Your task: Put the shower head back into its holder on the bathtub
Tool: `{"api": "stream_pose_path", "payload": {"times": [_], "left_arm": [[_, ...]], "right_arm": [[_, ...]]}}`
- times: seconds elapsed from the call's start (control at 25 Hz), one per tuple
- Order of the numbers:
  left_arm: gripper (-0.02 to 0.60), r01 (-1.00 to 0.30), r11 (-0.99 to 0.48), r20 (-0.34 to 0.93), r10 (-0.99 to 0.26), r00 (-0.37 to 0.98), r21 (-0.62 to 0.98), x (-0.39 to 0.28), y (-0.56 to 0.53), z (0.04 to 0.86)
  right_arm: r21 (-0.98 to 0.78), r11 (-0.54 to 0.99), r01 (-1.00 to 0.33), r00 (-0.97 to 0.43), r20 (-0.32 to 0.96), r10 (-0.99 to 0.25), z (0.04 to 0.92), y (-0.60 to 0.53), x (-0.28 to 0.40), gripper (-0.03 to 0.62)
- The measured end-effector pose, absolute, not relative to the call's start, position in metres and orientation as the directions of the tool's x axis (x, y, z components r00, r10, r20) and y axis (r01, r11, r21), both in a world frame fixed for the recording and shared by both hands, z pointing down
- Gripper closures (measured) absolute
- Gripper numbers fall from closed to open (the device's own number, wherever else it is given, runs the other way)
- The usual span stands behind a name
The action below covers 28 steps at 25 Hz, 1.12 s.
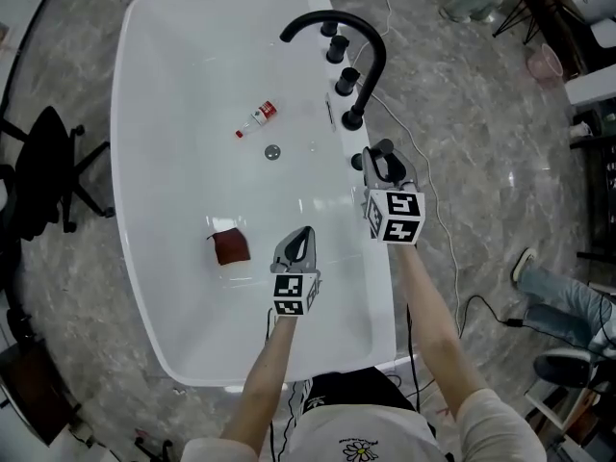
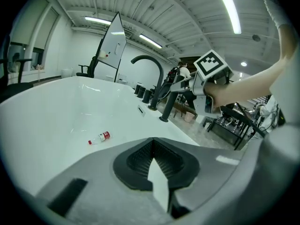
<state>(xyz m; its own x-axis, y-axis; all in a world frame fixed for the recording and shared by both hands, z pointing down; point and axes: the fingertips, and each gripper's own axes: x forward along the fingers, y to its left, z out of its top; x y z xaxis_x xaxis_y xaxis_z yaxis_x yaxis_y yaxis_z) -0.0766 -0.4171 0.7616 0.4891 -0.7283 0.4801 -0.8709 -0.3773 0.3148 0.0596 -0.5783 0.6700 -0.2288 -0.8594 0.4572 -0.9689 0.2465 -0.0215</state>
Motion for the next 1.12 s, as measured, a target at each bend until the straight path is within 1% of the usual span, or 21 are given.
{"api": "stream_pose_path", "payload": {"times": [0.08, 0.24, 0.48, 0.72, 0.8, 0.84, 0.88, 0.92, 0.96, 1.12], "left_arm": [[0.588, -0.871, -0.370, 0.484, -0.727, 0.488, 0.322, -0.074, -0.417, 0.765], [0.588, -0.863, -0.380, 0.467, -0.729, 0.501, 0.332, -0.062, -0.417, 0.758], [0.588, -0.847, -0.407, 0.422, -0.738, 0.526, 0.343, -0.046, -0.417, 0.727], [0.588, -0.859, -0.398, 0.359, -0.788, 0.500, 0.323, -0.059, -0.428, 0.685], [0.588, -0.864, -0.388, 0.330, -0.809, 0.487, 0.322, -0.066, -0.429, 0.665], [0.588, -0.866, -0.389, 0.312, -0.819, 0.482, 0.314, -0.068, -0.430, 0.653], [0.588, -0.869, -0.392, 0.291, -0.830, 0.476, 0.303, -0.071, -0.431, 0.639], [0.588, -0.871, -0.394, 0.265, -0.842, 0.470, 0.293, -0.073, -0.433, 0.624], [0.588, -0.873, -0.394, 0.238, -0.854, 0.463, 0.288, -0.075, -0.434, 0.609], [0.588, -0.871, -0.393, 0.131, -0.886, 0.444, 0.295, -0.076, -0.419, 0.542]], "right_arm": [[0.010, 0.264, -0.965, -0.230, 0.456, -0.860, 0.674, -0.578, 0.058, 0.456], [-0.018, 0.248, -0.969, -0.227, 0.471, -0.852, 0.676, -0.575, 0.058, 0.456], [-0.049, 0.242, -0.969, -0.229, 0.541, -0.809, 0.681, -0.572, 0.063, 0.450], [-0.064, 0.263, -0.963, -0.262, 0.455, -0.851, 0.617, -0.570, 0.064, 0.442], [-0.102, 0.251, -0.963, -0.270, 0.423, -0.865, 0.589, -0.559, 0.063, 0.471], [-0.115, 0.238, -0.964, -0.264, 0.399, -0.878, 0.573, -0.552, 0.063, 0.498], [-0.119, 0.223, -0.967, -0.252, 0.372, -0.893, 0.557, -0.544, 0.063, 0.506], [-0.120, 0.211, -0.970, -0.241, 0.346, -0.907, 0.540, -0.535, 0.063, 0.541], [-0.124, 0.209, -0.970, -0.238, 0.324, -0.916, 0.525, -0.525, 0.062, 0.588], [-0.175, 0.266, -0.948, -0.307, 0.281, -0.909, 0.473, -0.469, 0.049, 0.588]]}}
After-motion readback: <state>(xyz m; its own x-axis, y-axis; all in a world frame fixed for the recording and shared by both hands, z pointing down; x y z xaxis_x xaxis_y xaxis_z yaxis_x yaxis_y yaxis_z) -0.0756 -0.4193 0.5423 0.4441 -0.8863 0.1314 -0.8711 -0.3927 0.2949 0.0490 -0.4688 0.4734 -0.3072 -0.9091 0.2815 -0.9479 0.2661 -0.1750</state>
